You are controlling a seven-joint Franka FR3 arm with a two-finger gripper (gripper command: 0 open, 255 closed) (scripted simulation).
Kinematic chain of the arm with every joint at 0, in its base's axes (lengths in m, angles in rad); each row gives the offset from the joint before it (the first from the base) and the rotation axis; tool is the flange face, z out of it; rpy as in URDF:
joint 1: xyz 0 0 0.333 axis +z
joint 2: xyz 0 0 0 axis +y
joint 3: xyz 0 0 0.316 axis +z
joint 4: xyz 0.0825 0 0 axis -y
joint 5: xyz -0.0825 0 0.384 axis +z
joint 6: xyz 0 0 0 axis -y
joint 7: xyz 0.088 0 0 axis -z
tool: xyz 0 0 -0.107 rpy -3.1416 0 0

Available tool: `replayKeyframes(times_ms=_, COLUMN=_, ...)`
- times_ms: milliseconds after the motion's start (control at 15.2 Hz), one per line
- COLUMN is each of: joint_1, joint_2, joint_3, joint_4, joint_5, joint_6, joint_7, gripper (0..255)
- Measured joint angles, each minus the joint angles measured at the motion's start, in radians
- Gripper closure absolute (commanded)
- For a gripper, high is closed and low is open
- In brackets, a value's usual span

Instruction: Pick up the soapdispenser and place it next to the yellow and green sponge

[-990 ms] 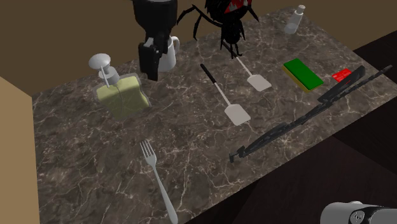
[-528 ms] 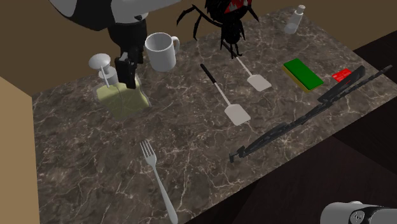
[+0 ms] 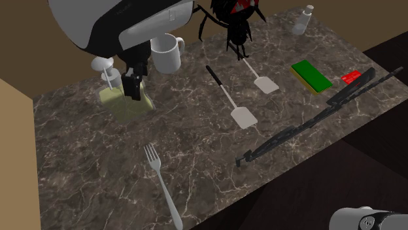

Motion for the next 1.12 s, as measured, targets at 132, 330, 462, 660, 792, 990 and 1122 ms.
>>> replayKeyframes(times_ms=132, joint_1=0.000, joint_2=0.002, joint_3=0.000, joint_4=-0.001, joint_5=0.001, joint_6=0.004, joint_7=0.000, gripper=0)
replayKeyframes(times_ms=330, joint_1=0.000, joint_2=0.003, joint_3=0.001, joint_4=-0.001, joint_5=0.001, joint_6=0.005, joint_7=0.000, gripper=0)
replayKeyframes(times_ms=462, joint_1=0.000, joint_2=0.003, joint_3=0.000, joint_4=-0.001, joint_5=0.001, joint_6=0.005, joint_7=0.000, gripper=255)
replayKeyframes(times_ms=660, joint_1=0.000, joint_2=0.002, joint_3=0.000, joint_4=-0.001, joint_5=0.001, joint_6=0.005, joint_7=0.000, gripper=255)
replayKeyframes(times_ms=792, joint_1=0.000, joint_2=0.002, joint_3=0.000, joint_4=-0.002, joint_5=0.001, joint_6=0.006, joint_7=0.000, gripper=255)
replayKeyframes(times_ms=990, joint_1=0.000, joint_2=0.002, joint_3=0.000, joint_4=-0.002, joint_5=0.000, joint_6=0.005, joint_7=0.000, gripper=255)
replayKeyframes(times_ms=1122, joint_1=0.000, joint_2=0.000, joint_3=0.000, joint_4=0.000, joint_5=0.000, joint_6=0.000, joint_7=0.000, gripper=255)
